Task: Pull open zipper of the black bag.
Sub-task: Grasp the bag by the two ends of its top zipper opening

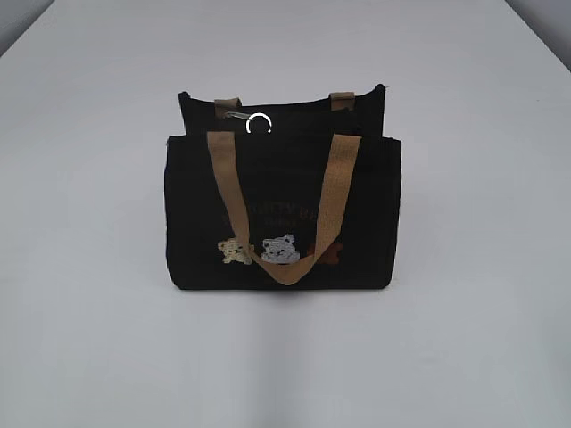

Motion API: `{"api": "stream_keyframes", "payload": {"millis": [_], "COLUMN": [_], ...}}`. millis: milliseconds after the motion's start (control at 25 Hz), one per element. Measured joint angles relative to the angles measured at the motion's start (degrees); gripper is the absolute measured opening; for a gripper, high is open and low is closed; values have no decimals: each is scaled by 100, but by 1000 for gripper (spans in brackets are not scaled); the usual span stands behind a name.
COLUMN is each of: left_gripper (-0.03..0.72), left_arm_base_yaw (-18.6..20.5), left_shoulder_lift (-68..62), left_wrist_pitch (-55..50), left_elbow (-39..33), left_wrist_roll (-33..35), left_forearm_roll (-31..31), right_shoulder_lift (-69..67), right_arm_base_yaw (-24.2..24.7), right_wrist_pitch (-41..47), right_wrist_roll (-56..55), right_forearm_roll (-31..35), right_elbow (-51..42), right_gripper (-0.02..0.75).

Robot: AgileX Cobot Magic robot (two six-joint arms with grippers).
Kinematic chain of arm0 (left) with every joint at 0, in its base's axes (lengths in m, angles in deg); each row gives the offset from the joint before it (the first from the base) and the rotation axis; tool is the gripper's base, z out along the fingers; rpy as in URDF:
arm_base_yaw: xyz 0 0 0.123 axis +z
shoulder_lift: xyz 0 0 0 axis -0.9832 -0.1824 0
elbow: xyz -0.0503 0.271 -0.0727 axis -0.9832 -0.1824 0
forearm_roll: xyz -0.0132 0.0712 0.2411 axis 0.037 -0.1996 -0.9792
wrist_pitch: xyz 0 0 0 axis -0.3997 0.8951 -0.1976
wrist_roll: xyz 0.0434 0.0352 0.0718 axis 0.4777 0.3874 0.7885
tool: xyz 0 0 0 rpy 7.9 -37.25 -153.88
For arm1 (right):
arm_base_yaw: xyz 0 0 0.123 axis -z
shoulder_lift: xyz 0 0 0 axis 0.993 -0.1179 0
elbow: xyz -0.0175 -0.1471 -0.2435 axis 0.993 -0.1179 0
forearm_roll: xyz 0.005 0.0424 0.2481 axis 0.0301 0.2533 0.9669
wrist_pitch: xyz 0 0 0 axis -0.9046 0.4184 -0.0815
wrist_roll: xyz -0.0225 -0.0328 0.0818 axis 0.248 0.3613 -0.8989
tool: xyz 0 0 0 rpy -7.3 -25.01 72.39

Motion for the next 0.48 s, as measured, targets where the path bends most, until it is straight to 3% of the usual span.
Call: {"api": "stream_keyframes", "payload": {"millis": [480], "left_gripper": [235], "left_arm_base_yaw": [0], "left_shoulder_lift": [0], "left_wrist_pitch": [0], "left_elbow": [0], "left_wrist_roll": [0], "left_forearm_roll": [0], "right_shoulder_lift": [0], "right_arm_base_yaw": [0], "right_wrist_pitch": [0], "right_wrist_roll": [0], "right_forearm_roll": [0], "right_elbow": [0], "right_gripper": [337]}}
